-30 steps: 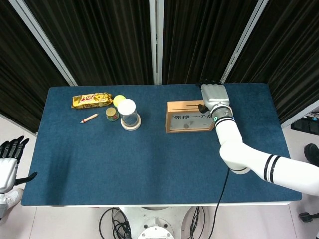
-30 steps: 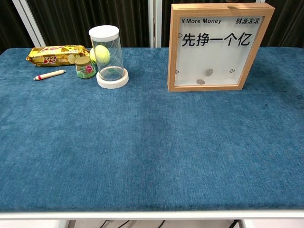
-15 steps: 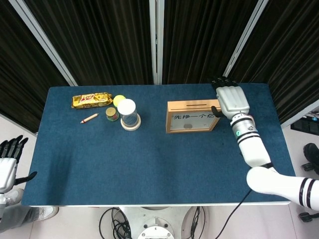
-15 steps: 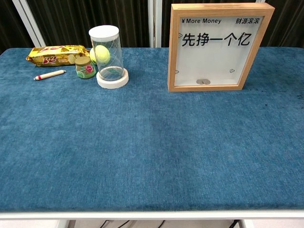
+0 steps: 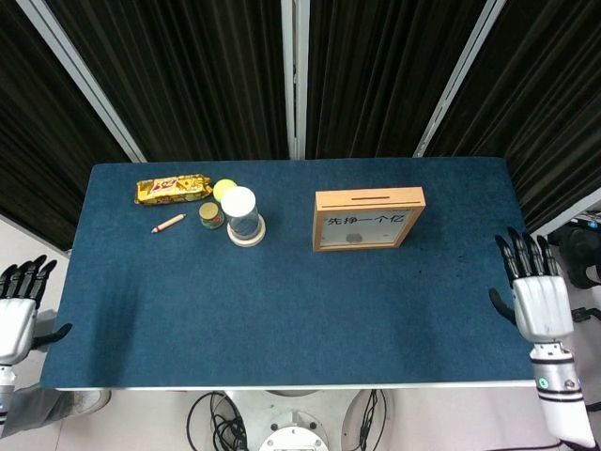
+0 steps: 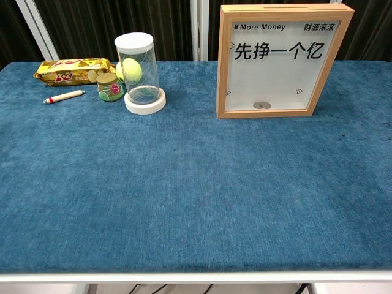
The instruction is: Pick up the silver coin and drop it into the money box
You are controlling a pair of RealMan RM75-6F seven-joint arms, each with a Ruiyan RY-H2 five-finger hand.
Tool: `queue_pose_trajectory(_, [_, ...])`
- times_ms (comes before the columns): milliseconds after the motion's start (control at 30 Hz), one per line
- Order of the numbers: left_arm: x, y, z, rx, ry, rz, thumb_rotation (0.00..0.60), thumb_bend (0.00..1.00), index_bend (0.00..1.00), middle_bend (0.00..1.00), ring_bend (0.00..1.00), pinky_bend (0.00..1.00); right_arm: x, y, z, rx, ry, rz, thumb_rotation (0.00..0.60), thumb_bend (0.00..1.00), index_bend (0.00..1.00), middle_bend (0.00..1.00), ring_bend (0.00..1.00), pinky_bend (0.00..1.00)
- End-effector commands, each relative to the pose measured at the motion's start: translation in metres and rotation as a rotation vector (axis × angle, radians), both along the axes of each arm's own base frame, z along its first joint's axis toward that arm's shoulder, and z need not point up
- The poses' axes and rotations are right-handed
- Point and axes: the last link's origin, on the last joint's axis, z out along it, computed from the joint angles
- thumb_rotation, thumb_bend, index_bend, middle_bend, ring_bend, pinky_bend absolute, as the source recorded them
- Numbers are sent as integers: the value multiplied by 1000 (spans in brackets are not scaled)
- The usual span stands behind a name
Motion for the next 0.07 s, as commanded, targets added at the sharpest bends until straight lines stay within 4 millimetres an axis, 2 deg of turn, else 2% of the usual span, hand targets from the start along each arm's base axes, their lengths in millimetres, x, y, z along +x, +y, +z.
queue_pose_trajectory(33, [0, 0, 0, 0, 9, 0, 600, 124, 52, 5, 0, 0, -22, 36, -17, 34, -58, -35, 600, 185, 0, 0, 0, 0])
queue_pose_trajectory(67, [0, 0, 0, 0, 13, 1, 600, 124, 52, 5, 0, 0, -23, 37, -18, 38, -62, -42, 600, 185, 0, 0, 0, 0])
